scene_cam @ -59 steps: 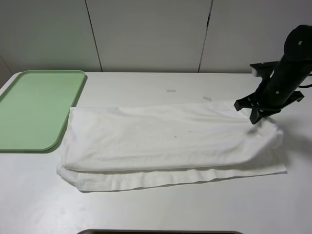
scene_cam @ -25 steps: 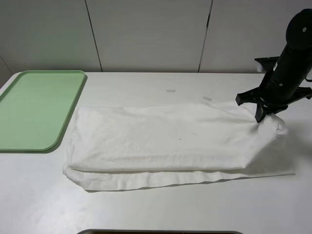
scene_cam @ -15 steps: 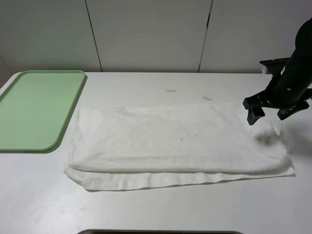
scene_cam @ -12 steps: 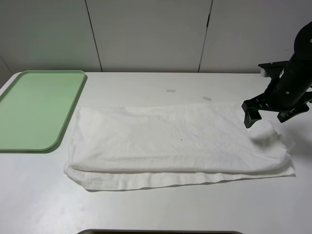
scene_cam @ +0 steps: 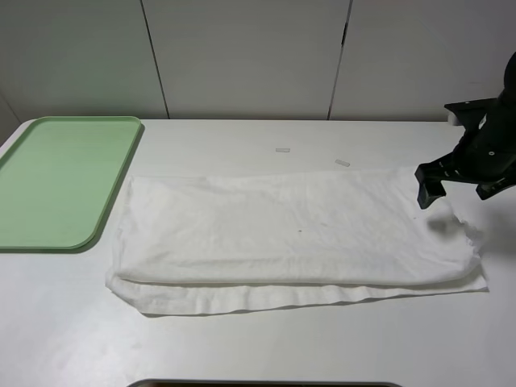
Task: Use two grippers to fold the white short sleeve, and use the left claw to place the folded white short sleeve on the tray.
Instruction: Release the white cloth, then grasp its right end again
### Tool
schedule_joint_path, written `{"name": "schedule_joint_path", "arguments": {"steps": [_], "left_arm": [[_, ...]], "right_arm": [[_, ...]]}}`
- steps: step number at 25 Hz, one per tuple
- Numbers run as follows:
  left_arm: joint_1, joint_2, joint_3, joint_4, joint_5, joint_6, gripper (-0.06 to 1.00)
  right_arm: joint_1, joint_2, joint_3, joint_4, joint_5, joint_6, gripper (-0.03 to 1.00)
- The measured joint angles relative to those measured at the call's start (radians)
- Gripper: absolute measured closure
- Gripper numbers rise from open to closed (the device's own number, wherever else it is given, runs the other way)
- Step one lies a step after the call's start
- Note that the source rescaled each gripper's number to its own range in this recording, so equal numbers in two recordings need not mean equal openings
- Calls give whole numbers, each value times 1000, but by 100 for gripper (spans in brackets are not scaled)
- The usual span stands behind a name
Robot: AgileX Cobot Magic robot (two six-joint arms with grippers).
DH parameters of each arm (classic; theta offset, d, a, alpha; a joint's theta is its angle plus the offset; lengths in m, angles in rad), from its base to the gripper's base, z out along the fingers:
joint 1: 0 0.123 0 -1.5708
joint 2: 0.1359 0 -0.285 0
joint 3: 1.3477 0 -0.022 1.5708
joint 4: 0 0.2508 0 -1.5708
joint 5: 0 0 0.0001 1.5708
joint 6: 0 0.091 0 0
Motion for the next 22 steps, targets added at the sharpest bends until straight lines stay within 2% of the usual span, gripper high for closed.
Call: {"name": "schedule_joint_path", "arguments": {"steps": [3,7,13,22], "left_arm": [[0,0,0,0,0,0,2],[0,0,0,0,0,0,2],[0,0,0,0,0,0,2],[0,0,0,0,0,0,2]], "right_arm": [[-61,0,0,12,-28,1,-3],[-133,15,0,111,-38,-32,-3],[-150,72,14,274,-33,-157,-3],[-153,160,19,387,-30,-229,-3]]}}
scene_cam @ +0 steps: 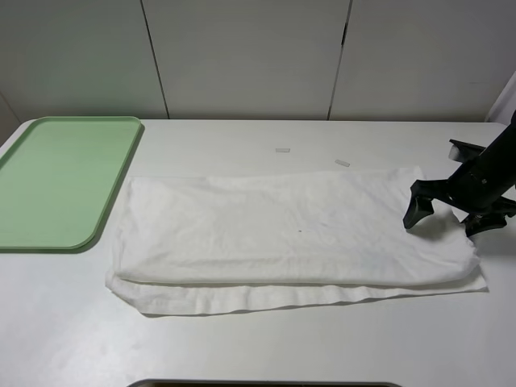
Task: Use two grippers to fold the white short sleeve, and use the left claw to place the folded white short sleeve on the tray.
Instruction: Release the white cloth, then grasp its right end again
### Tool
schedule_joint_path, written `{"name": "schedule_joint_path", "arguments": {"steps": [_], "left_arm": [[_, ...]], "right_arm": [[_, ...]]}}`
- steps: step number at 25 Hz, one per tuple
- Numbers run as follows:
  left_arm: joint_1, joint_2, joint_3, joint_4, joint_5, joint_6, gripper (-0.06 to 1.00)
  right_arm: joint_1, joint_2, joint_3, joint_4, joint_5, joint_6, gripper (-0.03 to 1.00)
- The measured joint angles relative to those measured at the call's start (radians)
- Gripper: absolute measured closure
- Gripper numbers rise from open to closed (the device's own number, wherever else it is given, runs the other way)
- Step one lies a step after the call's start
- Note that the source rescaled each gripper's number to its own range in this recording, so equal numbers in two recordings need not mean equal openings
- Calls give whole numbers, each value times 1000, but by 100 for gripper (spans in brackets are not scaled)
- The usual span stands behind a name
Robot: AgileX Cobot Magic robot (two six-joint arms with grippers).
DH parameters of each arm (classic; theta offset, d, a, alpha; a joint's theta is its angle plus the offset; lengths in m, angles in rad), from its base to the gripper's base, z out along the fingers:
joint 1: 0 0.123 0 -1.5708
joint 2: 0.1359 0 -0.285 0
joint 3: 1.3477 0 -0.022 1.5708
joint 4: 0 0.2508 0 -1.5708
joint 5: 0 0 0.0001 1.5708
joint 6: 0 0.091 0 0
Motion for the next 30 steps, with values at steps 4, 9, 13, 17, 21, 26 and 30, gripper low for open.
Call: {"name": "schedule_joint_path", "arguments": {"steps": [4,9,13,17,21,26,30], "left_arm": [[0,0,0,0,0,0,2],[0,0,0,0,0,0,2],[0,0,0,0,0,0,2],[0,0,0,0,0,0,2],[0,0,0,0,0,0,2],[0,0,0,0,0,0,2],[0,0,0,0,0,-1,2]], "right_arm": [[-1,27,-1,43,4,-49,-3],[-9,29,27,97,-22,-132,-3],[-5,36,31,114,-26,-141,0],[17,46,32,146,-44,-148,56],[30,54,34,181,-43,-149,85],[53,54,36,187,-42,-149,84],[62,51,36,156,-40,-126,84]]}}
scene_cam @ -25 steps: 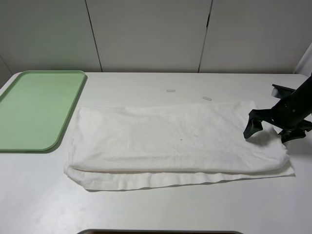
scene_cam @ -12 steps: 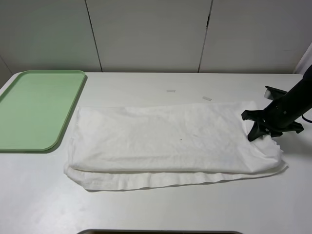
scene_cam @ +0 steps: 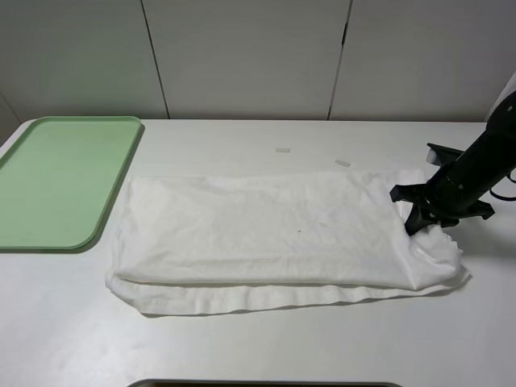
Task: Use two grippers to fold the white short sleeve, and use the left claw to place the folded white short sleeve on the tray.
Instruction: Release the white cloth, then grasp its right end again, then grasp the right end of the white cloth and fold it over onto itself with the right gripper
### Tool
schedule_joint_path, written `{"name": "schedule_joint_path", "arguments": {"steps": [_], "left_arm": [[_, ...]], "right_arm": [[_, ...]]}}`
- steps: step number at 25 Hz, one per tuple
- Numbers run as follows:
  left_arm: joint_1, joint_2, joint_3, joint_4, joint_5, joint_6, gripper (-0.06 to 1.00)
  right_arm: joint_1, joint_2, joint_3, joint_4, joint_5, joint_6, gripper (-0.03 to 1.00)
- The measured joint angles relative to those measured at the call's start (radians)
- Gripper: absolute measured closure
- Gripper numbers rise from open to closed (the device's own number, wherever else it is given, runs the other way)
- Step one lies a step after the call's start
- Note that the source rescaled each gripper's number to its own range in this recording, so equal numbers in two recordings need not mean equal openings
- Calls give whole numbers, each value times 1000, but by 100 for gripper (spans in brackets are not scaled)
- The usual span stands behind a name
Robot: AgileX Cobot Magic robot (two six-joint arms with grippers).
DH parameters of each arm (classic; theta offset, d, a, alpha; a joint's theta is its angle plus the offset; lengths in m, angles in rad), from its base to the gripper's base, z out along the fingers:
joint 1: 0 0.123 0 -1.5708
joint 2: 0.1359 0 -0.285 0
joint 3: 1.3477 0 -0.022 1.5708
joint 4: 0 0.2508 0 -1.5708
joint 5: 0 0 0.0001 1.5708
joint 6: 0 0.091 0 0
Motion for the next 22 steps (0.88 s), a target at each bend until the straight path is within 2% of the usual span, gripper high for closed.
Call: {"name": "schedule_joint_path", "arguments": {"steps": [3,4,5,7,9,11,14,22], "left_arm": [[0,0,0,0,0,0,2],[0,0,0,0,0,0,2],[0,0,0,0,0,0,2],[0,0,0,0,0,0,2],[0,0,0,0,0,0,2],[0,0,0,0,0,0,2],[0,0,0,0,0,0,2],[0,0,0,0,0,0,2]], "right_arm": [[21,-22,1,-103,-3,100,84],[26,-42,6,-201,13,193,84],[26,-42,6,-201,13,193,84],[34,-82,12,-315,30,307,84],[47,-119,14,-381,42,361,84],[49,-127,14,-395,45,395,84],[99,-213,14,-492,50,498,84],[245,-236,14,-503,52,554,84]]}}
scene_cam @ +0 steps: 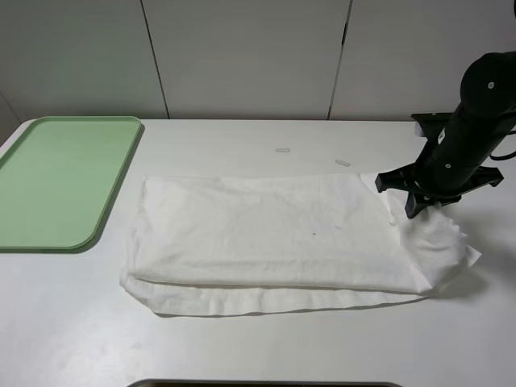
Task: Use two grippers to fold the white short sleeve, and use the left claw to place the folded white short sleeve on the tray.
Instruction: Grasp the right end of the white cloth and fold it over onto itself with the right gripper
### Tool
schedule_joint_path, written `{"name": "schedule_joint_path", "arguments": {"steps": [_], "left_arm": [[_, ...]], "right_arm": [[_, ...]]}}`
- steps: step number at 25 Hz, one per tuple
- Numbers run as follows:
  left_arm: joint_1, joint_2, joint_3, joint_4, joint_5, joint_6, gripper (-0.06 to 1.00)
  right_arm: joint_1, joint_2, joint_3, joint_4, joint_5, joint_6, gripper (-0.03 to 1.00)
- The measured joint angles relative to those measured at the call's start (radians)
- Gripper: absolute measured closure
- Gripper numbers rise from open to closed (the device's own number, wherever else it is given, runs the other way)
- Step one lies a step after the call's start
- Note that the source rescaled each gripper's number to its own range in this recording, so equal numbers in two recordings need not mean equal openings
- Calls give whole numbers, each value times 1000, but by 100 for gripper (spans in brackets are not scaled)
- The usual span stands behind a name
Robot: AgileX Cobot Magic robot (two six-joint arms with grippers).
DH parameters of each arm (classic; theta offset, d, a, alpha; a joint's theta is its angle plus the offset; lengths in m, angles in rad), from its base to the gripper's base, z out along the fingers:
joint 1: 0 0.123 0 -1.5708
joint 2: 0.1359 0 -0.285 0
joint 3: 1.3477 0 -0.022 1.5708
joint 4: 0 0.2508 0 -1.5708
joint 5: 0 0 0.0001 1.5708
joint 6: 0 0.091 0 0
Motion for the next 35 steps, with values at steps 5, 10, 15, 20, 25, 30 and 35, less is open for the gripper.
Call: {"name": "schedule_joint_path", "arguments": {"steps": [5,10,15,20,25,30,35], "left_arm": [[0,0,0,0,0,0,2],[0,0,0,0,0,0,2],[0,0,0,0,0,0,2],[0,0,0,0,0,0,2],[0,0,0,0,0,0,2],[0,0,0,0,0,0,2],[0,0,0,0,0,0,2]], "right_arm": [[90,0,0,33,-11,41,84],[171,0,0,127,-37,45,84],[236,0,-6,178,-56,45,84],[284,0,-23,229,-72,45,84],[298,2,-23,251,-86,45,84],[333,11,-24,328,-131,21,62],[376,12,-29,437,-201,-215,19]]}}
